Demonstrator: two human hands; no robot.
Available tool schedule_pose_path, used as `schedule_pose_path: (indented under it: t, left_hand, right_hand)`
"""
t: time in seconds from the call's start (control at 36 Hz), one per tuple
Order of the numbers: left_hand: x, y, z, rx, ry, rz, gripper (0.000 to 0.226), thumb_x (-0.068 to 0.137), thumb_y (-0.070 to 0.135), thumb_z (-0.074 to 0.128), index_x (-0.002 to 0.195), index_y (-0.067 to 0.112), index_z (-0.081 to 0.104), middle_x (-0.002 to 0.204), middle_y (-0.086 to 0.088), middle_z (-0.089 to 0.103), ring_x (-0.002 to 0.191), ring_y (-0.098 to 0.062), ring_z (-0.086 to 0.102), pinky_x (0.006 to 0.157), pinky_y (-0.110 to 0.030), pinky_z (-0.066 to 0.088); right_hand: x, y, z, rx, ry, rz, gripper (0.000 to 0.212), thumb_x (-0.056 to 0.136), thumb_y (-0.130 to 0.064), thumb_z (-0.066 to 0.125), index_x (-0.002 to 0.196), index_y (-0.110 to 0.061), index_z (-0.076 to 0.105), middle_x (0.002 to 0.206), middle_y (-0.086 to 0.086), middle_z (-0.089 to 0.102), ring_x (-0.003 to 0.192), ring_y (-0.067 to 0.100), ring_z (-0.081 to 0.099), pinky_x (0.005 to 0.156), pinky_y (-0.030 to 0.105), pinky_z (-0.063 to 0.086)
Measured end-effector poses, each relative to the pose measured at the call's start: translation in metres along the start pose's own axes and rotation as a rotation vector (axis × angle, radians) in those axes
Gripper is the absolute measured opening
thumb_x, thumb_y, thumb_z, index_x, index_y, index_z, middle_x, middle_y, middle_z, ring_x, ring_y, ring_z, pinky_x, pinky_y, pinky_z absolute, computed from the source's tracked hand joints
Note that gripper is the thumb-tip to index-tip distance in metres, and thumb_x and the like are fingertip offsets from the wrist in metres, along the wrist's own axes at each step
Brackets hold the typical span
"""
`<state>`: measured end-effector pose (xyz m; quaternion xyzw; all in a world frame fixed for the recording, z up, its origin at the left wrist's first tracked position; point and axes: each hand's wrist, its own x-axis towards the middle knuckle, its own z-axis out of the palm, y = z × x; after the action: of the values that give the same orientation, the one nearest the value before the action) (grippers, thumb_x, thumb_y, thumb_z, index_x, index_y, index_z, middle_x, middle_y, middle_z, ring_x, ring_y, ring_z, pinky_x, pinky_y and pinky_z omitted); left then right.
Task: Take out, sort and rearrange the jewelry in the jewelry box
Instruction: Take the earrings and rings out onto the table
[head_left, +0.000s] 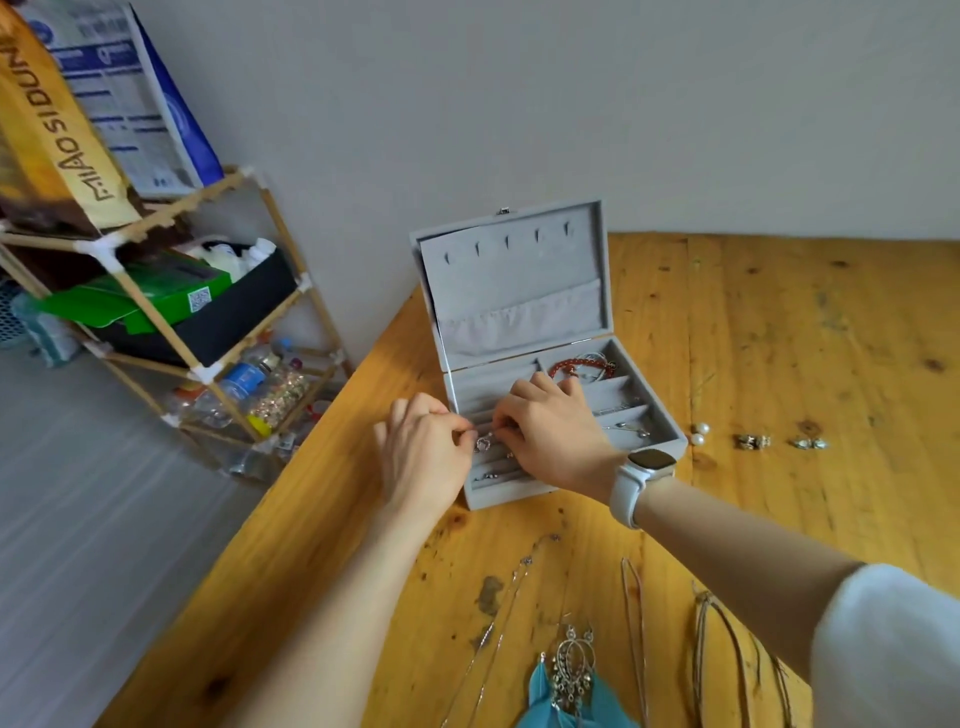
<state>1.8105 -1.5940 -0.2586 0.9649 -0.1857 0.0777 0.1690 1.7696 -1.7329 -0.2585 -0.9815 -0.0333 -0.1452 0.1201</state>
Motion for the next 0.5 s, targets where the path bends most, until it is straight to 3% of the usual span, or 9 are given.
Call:
schedule_pose_path:
  t: [0.17, 0.36, 0.5]
  left_hand:
    - [0.002, 0.011, -0.002, 0.109, -0.017, -0.055, 0.016, 0.090, 0.033, 0.055, 0.098, 0.030, 0.069, 0.109, 0.006, 0.055, 0.109, -0.018, 0.040, 0.086, -0.033, 0.027]
    - [0.009, 0.029, -0.005, 0.230, -0.233, -0.139, 0.028, 0.090, 0.021, 0.053, 0.117, 0.022, 0.058, 0.124, -0.002, 0.048, 0.121, -0.022, 0.036, 0.096, -0.035, 0.026]
    - [-0.001, 0.032, 0.001, 0.067, -0.053, -0.122, 0.024, 0.089, 0.009, 0.048, 0.109, 0.020, 0.056, 0.116, -0.004, 0.049, 0.114, -0.023, 0.040, 0.090, -0.036, 0.027]
  right_hand:
    - [-0.014, 0.014, -0.010, 0.073, 0.163, 0.025, 0.010, 0.085, -0.016, 0.056, 0.087, -0.013, 0.065, 0.087, 0.004, 0.060, 0.091, 0.028, 0.049, 0.073, 0.033, 0.024]
    - [-0.041, 0.030, -0.030, 0.148, 0.245, 0.083, 0.014, 0.081, -0.023, 0.051, 0.082, -0.015, 0.063, 0.081, 0.000, 0.061, 0.081, 0.024, 0.052, 0.069, 0.031, 0.031]
    - [-0.069, 0.053, -0.047, 0.167, 0.253, 0.095, 0.002, 0.084, -0.015, 0.061, 0.082, -0.015, 0.061, 0.080, -0.006, 0.058, 0.076, 0.019, 0.047, 0.067, 0.032, 0.037]
